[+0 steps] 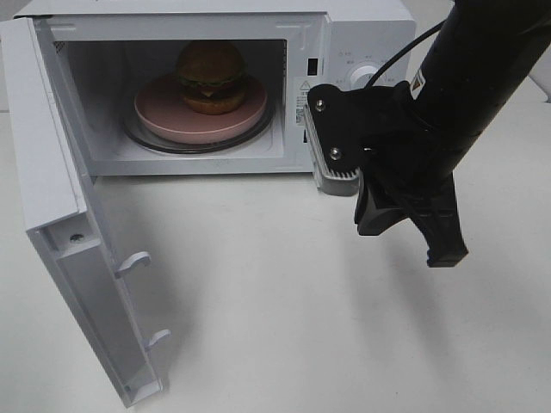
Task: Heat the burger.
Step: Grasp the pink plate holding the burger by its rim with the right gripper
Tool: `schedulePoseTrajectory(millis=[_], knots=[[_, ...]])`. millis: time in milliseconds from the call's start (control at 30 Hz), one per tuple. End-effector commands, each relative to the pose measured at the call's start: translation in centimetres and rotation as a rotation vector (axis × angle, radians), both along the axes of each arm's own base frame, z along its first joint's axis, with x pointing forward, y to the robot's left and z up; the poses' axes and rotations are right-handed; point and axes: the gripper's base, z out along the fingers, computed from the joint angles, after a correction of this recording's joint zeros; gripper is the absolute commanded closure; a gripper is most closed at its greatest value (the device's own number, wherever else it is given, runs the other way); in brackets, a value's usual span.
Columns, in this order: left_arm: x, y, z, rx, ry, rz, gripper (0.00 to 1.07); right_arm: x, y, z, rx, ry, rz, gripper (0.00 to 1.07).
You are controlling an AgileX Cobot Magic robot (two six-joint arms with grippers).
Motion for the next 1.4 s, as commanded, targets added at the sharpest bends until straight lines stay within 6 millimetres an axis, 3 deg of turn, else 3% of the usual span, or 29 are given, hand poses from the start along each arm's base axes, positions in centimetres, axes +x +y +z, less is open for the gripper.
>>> schedulePoseTrajectory(millis=[33,233,300,333,367,400,433,467,500,567,600,667,933,1167,1400], knots=[[-0.2,-0.1,-0.1,-0.012,-0.017,0.000,0.07,0.1,-0.3,0.2,-0.039,-0.041,0.137,0.98],[-0.2,-0.1,-0.1,-0.012,-0.017,0.000,0.07,0.5,-0.8,0.2,-0.115,-0.090,0.219,0.92],[-0.2,-0.1,-0.1,-0.012,-0.017,0.000,0.07,0.6,-0.8,0.2,-0.121,-0.103,0.215,0.80],[-0.2,-0.1,-0.1,-0.012,-0.017,0.000,0.07,0.6,-0.8,0.2,-0.121,-0.103,0.215,0.80],[-0.2,-0.1,-0.1,-0.012,-0.017,0.000,0.07,0.7,-0.7,0.2,-0.112,-0.116,0.198,0.66],[-0.2,-0.1,-0.1,-0.012,-0.017,0.000,0.07,0.8,-0.7,0.3,-0.105,-0.124,0.188,0.59],[-0.2,-0.1,-0.1,-0.012,-0.017,0.000,0.07,0.8,-0.7,0.3,-0.105,-0.124,0.188,0.59],[-0.2,-0.1,-0.1,-0.012,-0.017,0.000,0.07,1.0,-0.5,0.3,-0.088,-0.149,0.170,0.41],[-0.2,-0.1,-0.1,-0.012,-0.017,0.000,0.07,1.0,-0.5,0.3,-0.088,-0.149,0.170,0.41],[-0.2,-0.1,-0.1,-0.012,-0.017,0.000,0.07,0.9,0.2,0.4,-0.078,-0.186,0.185,0.18],[-0.2,-0.1,-0.1,-0.012,-0.017,0.000,0.07,0.9,0.2,0.4,-0.078,-0.186,0.185,0.18],[-0.2,-0.1,-0.1,-0.012,-0.017,0.000,0.07,0.8,1.0,0.6,-0.070,-0.230,0.182,0.08],[-0.2,-0.1,-0.1,-0.012,-0.017,0.000,0.07,1.4,2.1,0.9,-0.032,-0.352,0.191,0.09],[-0.2,-0.1,-0.1,-0.013,-0.017,-0.001,0.07,2.5,3.1,0.2,-0.030,-0.353,0.195,0.11],[-0.2,-0.1,-0.1,-0.013,-0.017,-0.001,0.07,4.6,6.3,-0.5,-0.011,-0.366,0.211,0.13]])
